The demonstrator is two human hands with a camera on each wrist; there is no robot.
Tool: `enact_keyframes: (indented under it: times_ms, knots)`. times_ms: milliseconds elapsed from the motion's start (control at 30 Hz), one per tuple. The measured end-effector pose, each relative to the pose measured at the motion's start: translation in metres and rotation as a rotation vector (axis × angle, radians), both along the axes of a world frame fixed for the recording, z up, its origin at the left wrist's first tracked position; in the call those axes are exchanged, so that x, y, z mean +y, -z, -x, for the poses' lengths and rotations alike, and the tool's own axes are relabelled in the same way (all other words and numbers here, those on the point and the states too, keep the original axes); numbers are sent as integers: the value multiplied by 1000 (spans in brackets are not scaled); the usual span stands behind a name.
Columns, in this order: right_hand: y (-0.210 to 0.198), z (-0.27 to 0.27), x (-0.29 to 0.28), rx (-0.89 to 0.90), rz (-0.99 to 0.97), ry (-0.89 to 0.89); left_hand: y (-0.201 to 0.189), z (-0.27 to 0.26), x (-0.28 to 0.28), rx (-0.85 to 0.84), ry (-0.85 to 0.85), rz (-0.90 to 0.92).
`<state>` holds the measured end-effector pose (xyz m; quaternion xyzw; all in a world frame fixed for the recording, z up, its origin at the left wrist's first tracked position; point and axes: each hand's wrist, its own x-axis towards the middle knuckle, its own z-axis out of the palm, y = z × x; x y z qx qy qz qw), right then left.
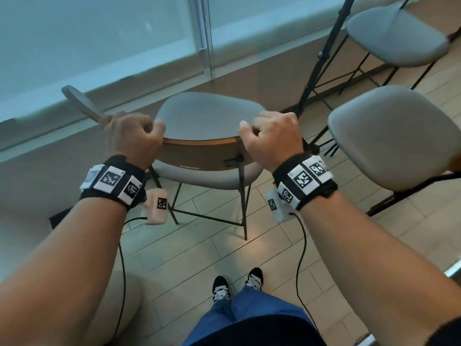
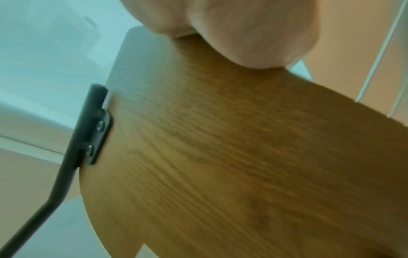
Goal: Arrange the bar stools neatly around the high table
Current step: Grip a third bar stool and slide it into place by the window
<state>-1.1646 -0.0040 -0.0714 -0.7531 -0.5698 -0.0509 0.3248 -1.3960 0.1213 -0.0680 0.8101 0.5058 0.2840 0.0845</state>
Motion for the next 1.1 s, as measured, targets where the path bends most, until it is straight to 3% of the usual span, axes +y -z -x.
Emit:
enact_keyframes:
  times_ms: [133, 300, 766, 1100]
  knots:
    - [-7, -33, 3, 161, 46, 38, 4, -21, -14, 78, -35, -25]
    - [-9, -34, 2, 209, 152, 34, 2, -28, -6, 51, -109, 10]
    - [5, 31, 37, 157, 94, 275, -12, -12, 82, -52, 178, 111]
    - [-2, 66, 55, 133, 73, 407, -18, -2, 111, -68, 253, 78]
